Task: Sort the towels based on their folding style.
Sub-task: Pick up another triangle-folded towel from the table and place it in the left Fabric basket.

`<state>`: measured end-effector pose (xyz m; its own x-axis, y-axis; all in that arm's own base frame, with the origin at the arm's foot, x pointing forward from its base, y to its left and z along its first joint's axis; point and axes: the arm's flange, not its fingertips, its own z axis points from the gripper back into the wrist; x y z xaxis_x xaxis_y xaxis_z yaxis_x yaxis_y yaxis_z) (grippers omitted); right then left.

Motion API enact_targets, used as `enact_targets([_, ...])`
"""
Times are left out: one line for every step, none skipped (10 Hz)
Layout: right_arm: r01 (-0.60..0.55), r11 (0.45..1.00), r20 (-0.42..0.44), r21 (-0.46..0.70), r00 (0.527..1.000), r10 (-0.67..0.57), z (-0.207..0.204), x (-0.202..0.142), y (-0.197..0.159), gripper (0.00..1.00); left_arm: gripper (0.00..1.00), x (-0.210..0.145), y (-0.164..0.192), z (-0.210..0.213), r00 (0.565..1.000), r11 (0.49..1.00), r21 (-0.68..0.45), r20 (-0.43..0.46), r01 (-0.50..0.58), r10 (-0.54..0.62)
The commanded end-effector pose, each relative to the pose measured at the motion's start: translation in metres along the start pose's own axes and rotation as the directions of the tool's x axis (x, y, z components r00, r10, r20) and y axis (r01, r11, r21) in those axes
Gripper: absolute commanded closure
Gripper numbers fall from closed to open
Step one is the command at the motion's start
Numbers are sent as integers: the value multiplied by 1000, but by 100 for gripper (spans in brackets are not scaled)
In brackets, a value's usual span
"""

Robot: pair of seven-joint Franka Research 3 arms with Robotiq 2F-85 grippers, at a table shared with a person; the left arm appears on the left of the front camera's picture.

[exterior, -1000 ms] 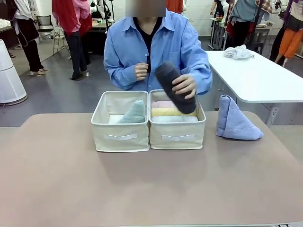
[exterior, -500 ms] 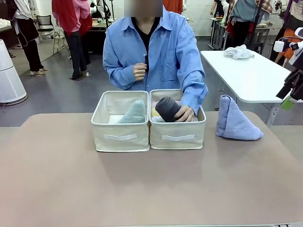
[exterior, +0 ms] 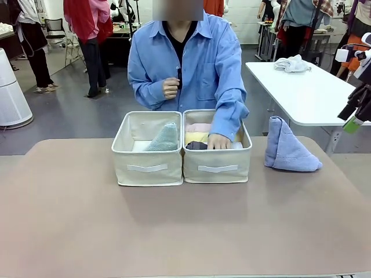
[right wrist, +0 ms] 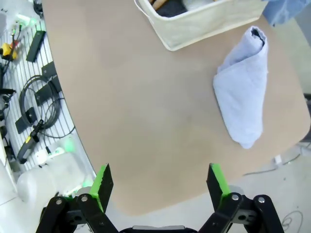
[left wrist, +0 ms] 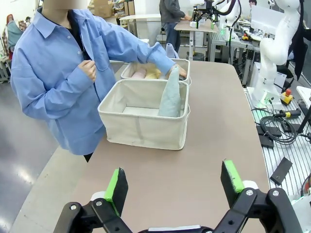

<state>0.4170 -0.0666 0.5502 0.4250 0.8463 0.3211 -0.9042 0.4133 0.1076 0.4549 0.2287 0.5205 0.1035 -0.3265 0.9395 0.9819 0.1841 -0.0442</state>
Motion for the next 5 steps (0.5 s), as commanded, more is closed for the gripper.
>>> enact_targets([-5, 1000, -12, -8, 1000, 4, 0, 0, -1, 0, 0, 1, -1, 2, 1000, 1000, -6, 5, 3, -3])
enact_targets([0, 1000, 0, 0, 1000, 0, 0, 0, 0, 0, 0, 1, -1, 2, 1000, 1000, -6, 5, 3, -3])
enact_targets([-83, 996, -20, -45, 996, 82, -14, 9, -1, 0, 0, 1, -1, 2, 1000, 1000, -6, 5, 3, -3])
enact_targets([-112, 988, -14, -108, 994, 112, -25, 21, -8, 0, 0, 1, -1, 2, 1000, 1000, -6, 5, 3, -3])
enact_targets([-139, 978, -29, -154, 990, 137, -33, 35, -13, 0, 0, 1, -1, 2, 1000, 1000, -6, 5, 3, -3])
